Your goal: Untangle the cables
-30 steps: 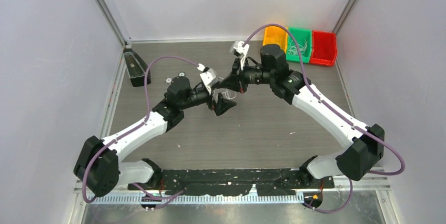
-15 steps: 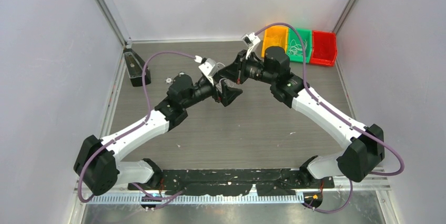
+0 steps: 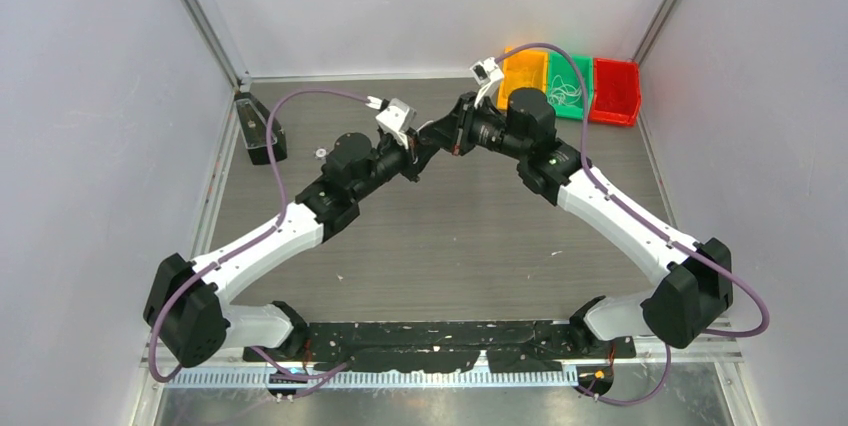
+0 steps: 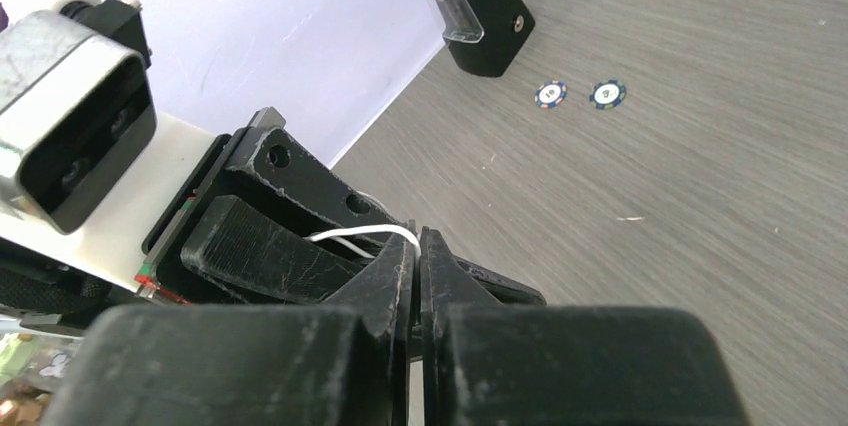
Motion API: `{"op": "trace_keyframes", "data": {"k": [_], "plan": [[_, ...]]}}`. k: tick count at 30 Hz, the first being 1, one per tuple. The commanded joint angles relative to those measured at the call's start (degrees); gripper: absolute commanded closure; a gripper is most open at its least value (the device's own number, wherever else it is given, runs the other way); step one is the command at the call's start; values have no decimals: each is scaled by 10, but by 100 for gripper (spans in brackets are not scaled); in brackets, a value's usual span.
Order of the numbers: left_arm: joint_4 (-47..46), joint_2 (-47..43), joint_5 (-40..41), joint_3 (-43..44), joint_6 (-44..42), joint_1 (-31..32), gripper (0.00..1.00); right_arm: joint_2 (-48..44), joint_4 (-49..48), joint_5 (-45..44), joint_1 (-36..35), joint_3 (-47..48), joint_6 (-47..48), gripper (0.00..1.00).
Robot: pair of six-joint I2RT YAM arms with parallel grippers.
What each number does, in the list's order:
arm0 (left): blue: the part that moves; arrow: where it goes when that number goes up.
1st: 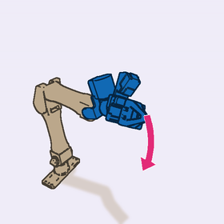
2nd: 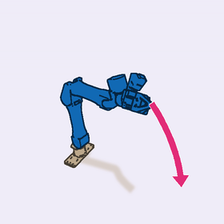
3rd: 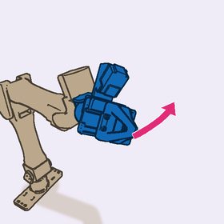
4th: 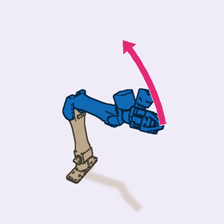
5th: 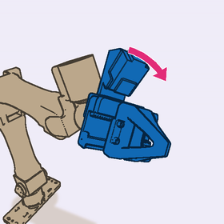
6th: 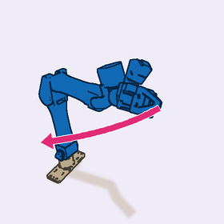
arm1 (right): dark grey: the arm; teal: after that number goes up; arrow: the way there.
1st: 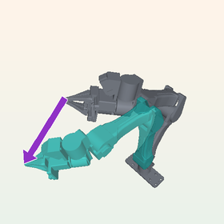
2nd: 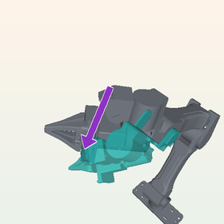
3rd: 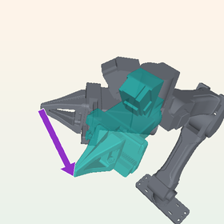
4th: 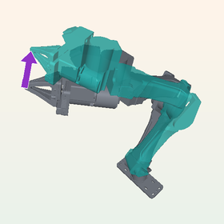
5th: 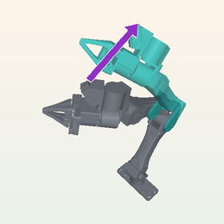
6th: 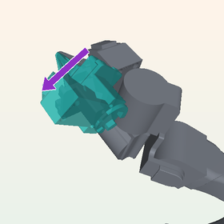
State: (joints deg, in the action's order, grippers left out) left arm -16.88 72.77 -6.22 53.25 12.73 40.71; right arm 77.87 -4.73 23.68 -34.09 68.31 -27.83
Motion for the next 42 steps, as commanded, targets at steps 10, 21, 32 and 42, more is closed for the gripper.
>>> {"op": "trace_keyframes", "data": {"k": [10, 21, 32, 42], "plan": [[-52, 5, -167, -36, 39, -42, 49, -27, 15, 77, 53, 19, -8, 95], [10, -102, -303, -96, -40, -73, 0, 0, 122, 60, 163, 61, 100, 95], [135, -150, -239, -91, -83, -113, 0, 141, 218, -136, 308, 219, 300, 95], [196, -109, -201, -46, -86, -128, 0, 406, 200, -318, 380, 468, 344, 95]]}}
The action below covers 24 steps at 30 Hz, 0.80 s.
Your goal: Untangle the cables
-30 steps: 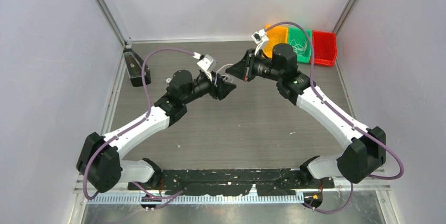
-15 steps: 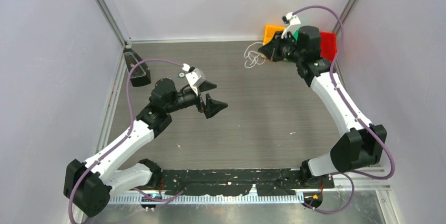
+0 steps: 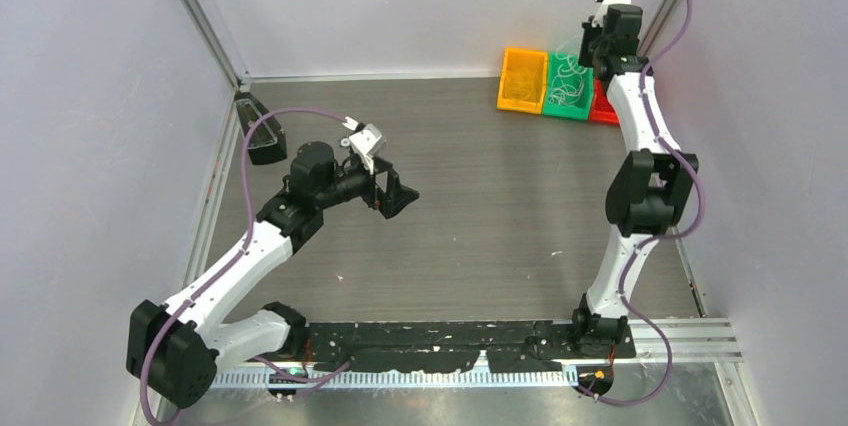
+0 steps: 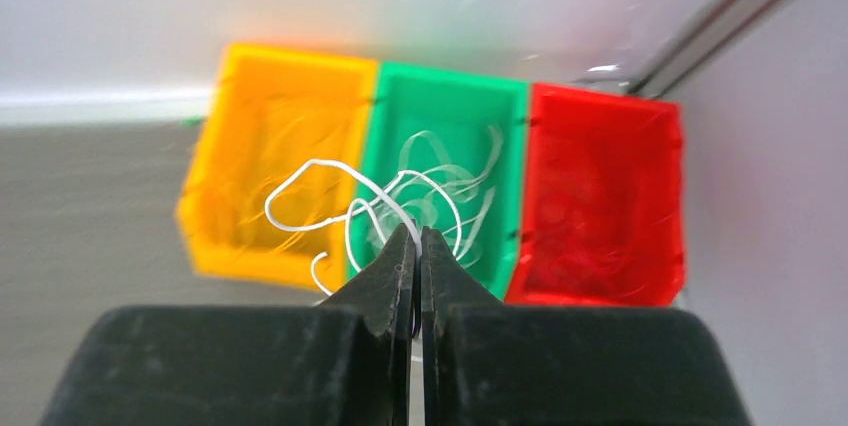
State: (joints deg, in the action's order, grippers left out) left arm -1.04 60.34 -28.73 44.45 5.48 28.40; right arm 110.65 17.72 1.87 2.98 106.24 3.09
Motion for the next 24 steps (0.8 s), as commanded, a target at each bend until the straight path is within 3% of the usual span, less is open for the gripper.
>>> {"op": "trace_keyframes", "data": {"k": [1, 8, 13, 14, 18, 24], "plan": [[46, 22, 25, 48, -17, -8, 1, 93, -34, -121, 9, 99, 43, 95], [110, 52, 31, 85, -51, -31, 0, 226, -151, -139, 10, 165, 70, 95], [134, 64, 31, 102, -52, -49, 0, 294, -158, -152, 11, 217, 69, 93], [135, 65, 31, 103, -52, -52, 0, 304, -157, -151, 11, 223, 72, 90], [134, 68, 31, 106, -52, -53, 1, 302, -147, -145, 11, 223, 80, 60], [130, 61, 30, 99, -52, -53, 1, 220, -132, -77, 11, 165, 99, 46]]}}
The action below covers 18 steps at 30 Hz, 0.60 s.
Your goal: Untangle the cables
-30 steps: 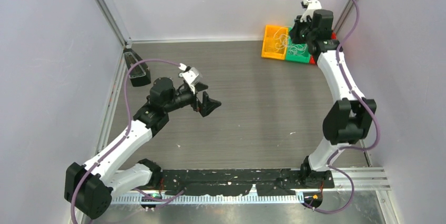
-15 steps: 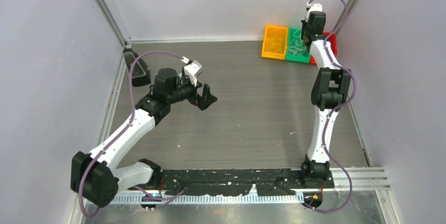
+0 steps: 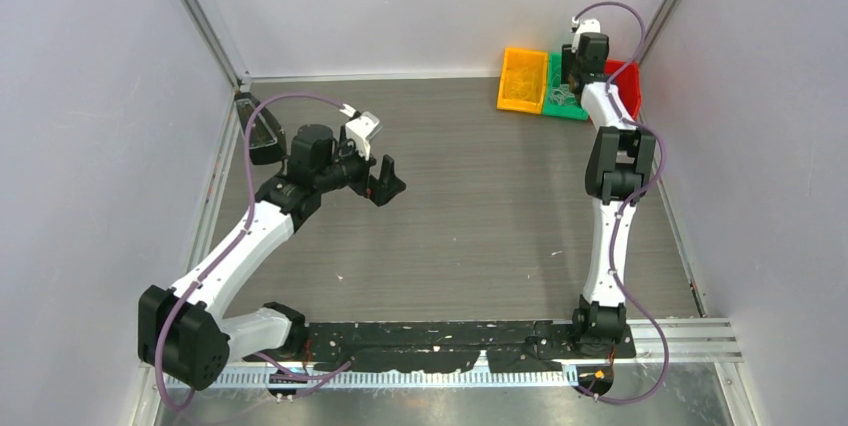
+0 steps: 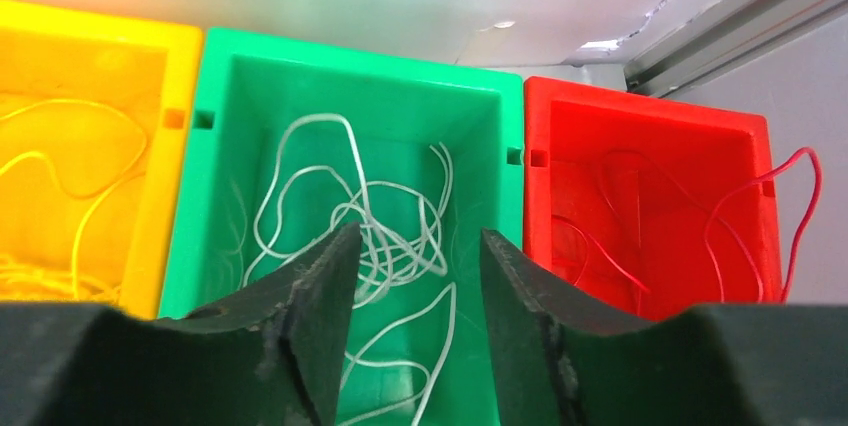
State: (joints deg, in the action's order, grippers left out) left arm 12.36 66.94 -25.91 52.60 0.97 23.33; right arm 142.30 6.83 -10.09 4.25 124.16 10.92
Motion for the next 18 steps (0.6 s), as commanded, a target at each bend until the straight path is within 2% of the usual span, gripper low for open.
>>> {"op": "trace_keyframes", "data": {"k": [1, 5, 6, 9, 13, 15, 18], "plan": [[-3, -6, 2, 16, -7, -2, 0, -119, -15, 48, -2, -30, 24, 44], [14, -9, 13, 20, -8, -3, 0, -182, 42, 82, 1, -50, 35, 27], [30, -5, 20, 29, -2, -4, 0, -193, 56, 87, 2, -51, 36, 20], [125, 37, 20, 98, 30, -18, 0, -242, 130, 139, 6, -54, 41, 2], [276, 124, -1, 222, 32, -46, 0, -305, 223, 218, 16, -55, 34, 5], [361, 167, -15, 292, 3, -62, 0, -339, 262, 271, 26, -63, 23, 5], [414, 205, -23, 356, 2, -96, 0, -405, 291, 342, 47, -109, 1, 5]]}}
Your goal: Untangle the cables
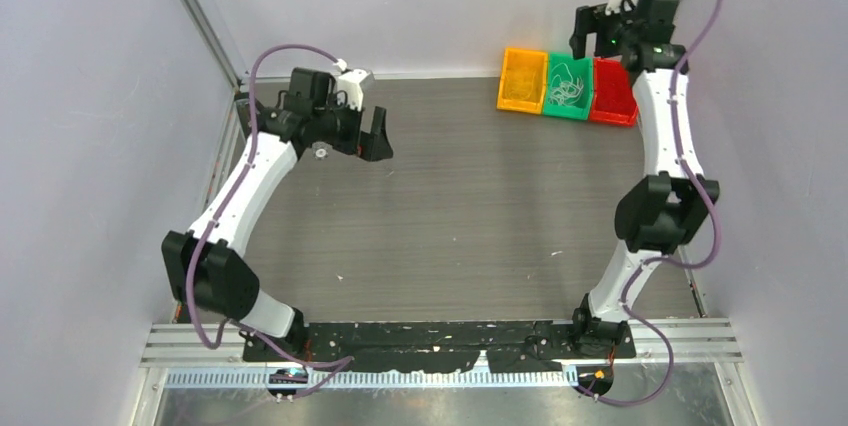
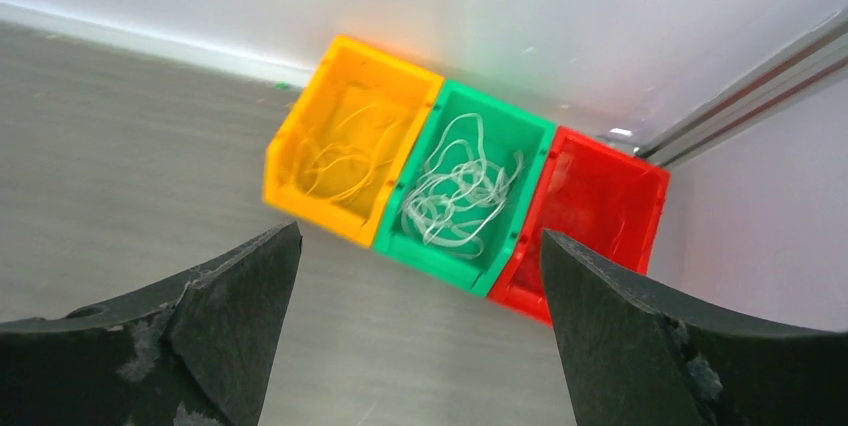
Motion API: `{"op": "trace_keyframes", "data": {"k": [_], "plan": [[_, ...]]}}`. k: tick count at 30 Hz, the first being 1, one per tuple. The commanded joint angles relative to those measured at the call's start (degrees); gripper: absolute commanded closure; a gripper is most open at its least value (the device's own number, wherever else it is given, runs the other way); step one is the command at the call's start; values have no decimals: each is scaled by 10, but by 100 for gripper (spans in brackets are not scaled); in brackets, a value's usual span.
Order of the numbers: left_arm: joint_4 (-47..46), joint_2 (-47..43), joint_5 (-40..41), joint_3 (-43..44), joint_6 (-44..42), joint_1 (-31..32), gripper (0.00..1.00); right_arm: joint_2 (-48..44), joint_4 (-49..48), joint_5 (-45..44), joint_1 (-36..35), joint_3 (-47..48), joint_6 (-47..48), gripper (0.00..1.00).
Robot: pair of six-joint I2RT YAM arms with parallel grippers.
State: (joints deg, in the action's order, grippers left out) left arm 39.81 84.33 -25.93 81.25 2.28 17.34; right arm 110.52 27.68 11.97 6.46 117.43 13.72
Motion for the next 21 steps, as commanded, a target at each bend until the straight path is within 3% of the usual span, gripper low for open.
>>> {"op": "trace_keyframes", "data": {"k": [1, 7, 12, 17, 21], "plan": [[146, 36, -28, 82, -9, -48, 0, -101, 87, 139, 30, -75, -37, 5], [140, 43, 25, 70, 8, -107, 1, -209, 118, 166, 32, -273, -28, 5], [96, 14, 66, -26, 5, -112, 1, -264, 102, 153, 31, -452, 0, 5], [78, 9, 113, -95, -3, -113, 0, -282, 75, 122, 31, -537, 25, 5], [75, 8, 122, -99, -7, -112, 0, -291, 69, 116, 31, -547, 23, 5]]}}
